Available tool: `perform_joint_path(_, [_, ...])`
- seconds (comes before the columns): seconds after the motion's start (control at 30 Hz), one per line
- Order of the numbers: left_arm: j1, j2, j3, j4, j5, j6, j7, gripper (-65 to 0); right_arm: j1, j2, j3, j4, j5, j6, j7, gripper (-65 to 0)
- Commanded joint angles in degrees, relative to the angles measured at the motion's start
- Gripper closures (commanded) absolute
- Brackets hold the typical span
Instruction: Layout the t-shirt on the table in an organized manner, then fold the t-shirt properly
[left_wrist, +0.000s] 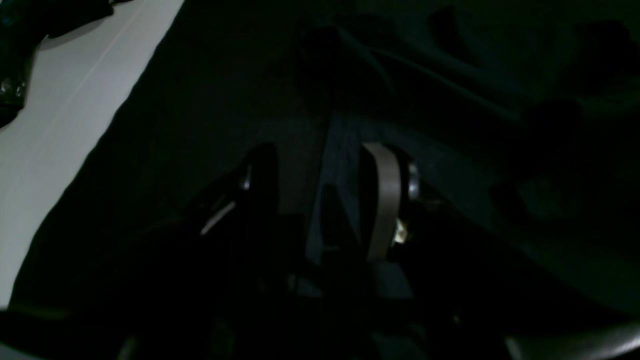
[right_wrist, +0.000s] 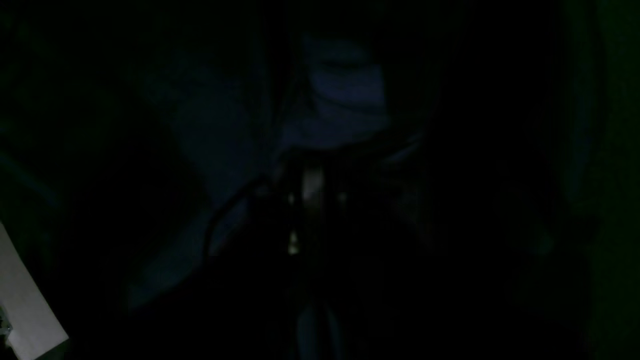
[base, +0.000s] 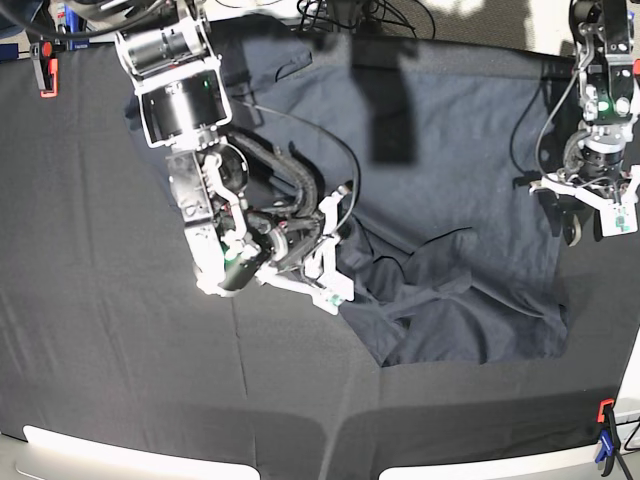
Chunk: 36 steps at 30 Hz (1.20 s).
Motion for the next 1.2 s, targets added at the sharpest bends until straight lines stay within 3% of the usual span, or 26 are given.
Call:
perform_joint_path(0.0, [-0.5, -0.8, -0.4, 1.1, 0.2, 0.1, -1.6, -24.9, 2.1, -0.2, 0.1, 1.2, 0.4, -0.1, 2.8, 0.0])
perform_joint_path(0.2, [-0.5, -0.8, -0.4, 1.1, 0.2, 0.1, -1.6, -24.9, 5.6, -0.2, 0.3, 1.6, -3.6, -0.1, 6.5, 0.0])
perform_joint_path(0.37, [-0.5, -0.8, -0.4, 1.1, 0.2, 0.1, -1.6, -24.9, 9.4, 0.2, 4.4, 1.6, -7.5, -0.1, 8.2, 0.0])
perform_joint_path(0.5, [-0.4, -0.8, -0.4, 1.1, 0.2, 0.1, -1.4, -24.9, 10.8, 2.2, 9.3, 1.6, -8.4, -0.1, 11.3, 0.0])
perform_joint_path(0.63, [-0.5, -0.8, -0.4, 1.1, 0.2, 0.1, -1.3, -24.9, 11.1, 6.3, 12.6, 1.5, -9.9, -1.2, 14.4, 0.0])
perform_joint_path(0.7, [-0.5, -0.8, -0.4, 1.1, 0.2, 0.1, -1.4, -24.9, 11.1, 8.4, 13.1, 0.9, -8.7, -1.4, 14.2, 0.0])
perform_joint_path(0.83, [-0.5, -0.8, -0.4, 1.1, 0.2, 0.1, -1.4, -24.9, 11.2, 10.6, 13.1, 0.6, 4.4, 0.3, 7.5, -0.6])
perform_joint_path(0.93, [-0.5, -0.8, -0.4, 1.1, 0.2, 0.1, -1.4, -24.9, 11.2, 10.6, 12.9, 0.6, 15.2, 2.1, 1.3, -14.7])
perform_joint_path(1.03, [-0.5, -0.8, -0.4, 1.1, 0.2, 0.1, -1.3, -24.9, 10.9, 10.6, 10.3, 0.6, 16.8, 2.4, 0.6, -27.8])
perform_joint_path(1.17, [-0.5, -0.8, -0.4, 1.1, 0.2, 0.1, -0.9, -24.9, 11.3, 10.6, 2.9, 0.6, 16.7, 2.4, 0.8, -29.8])
